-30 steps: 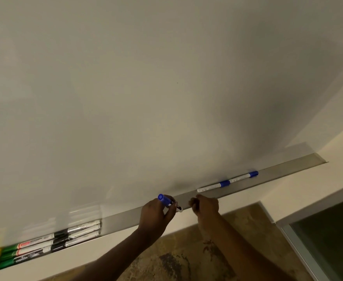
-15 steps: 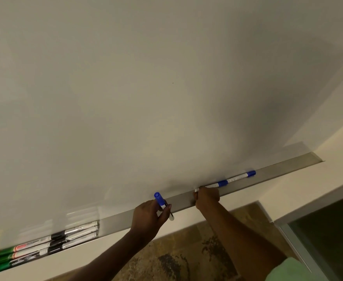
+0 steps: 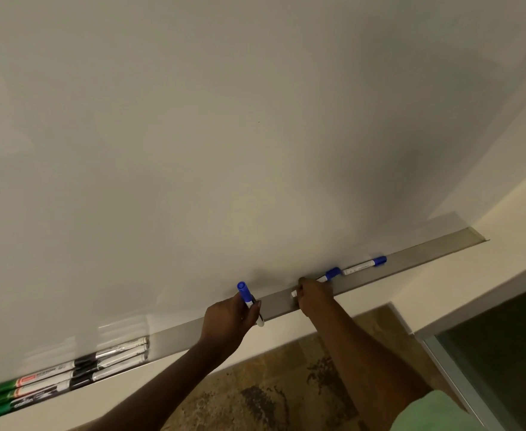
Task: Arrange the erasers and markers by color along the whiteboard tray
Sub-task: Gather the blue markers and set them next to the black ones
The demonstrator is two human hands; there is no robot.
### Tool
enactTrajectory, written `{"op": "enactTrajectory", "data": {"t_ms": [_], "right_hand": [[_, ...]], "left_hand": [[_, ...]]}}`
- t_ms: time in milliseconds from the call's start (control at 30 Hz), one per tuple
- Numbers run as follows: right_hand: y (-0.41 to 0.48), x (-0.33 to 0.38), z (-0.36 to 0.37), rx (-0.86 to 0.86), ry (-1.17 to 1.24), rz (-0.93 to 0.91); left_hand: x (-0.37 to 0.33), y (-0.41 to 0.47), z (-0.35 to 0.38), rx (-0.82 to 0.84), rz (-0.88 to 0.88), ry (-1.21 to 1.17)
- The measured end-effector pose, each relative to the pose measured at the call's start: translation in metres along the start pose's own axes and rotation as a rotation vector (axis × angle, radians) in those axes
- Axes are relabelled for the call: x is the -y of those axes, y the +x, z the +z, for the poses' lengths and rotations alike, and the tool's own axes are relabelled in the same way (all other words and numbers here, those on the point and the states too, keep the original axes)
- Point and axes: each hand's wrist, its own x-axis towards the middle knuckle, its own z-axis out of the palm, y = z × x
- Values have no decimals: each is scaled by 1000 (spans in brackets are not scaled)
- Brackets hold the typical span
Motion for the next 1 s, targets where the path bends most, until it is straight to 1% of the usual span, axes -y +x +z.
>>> {"op": "enactTrajectory", "data": {"t_ms": [67, 100, 133, 200, 267, 300, 367, 433, 567, 700, 833, 933, 1000], "right_hand": [[3, -9, -3, -63, -19, -22], [7, -16, -6, -117, -75, -13], [8, -18, -5, -101, -21, 42], [1, -28, -1, -143, -72, 9], [-13, -39, 0, -207, -288, -152], [-18, -46, -1, -207, -399, -261], [-37, -57, -3, -143, -515, -407], [-54, -62, -6, -92, -597, -514], [-70, -60, -13, 32, -718, -724], [-73, -52, -14, 192, -705, -796], [-65, -54, -15, 392, -682, -827], [-60, -58, -18, 438, -771, -882], [-57, -57, -18, 483, -766, -900]], "left_hand": [[-1, 3, 0, 36, -7, -9], [-2, 5, -1, 50, -15, -11], [-2, 6, -2, 62, -26, -12], [-3, 10, -3, 79, -48, -17], [-3, 12, -3, 103, -81, -26], [-3, 13, -3, 118, -101, -42], [-5, 13, -2, 149, -153, -122], [-8, 13, -3, 167, -188, -231], [-12, 10, -4, 232, -152, -368], [-17, 9, -4, 253, -140, -473], [-18, 11, -5, 211, -193, -508], [-16, 10, -5, 190, -184, -441], [-18, 9, -5, 186, -158, -373]]}}
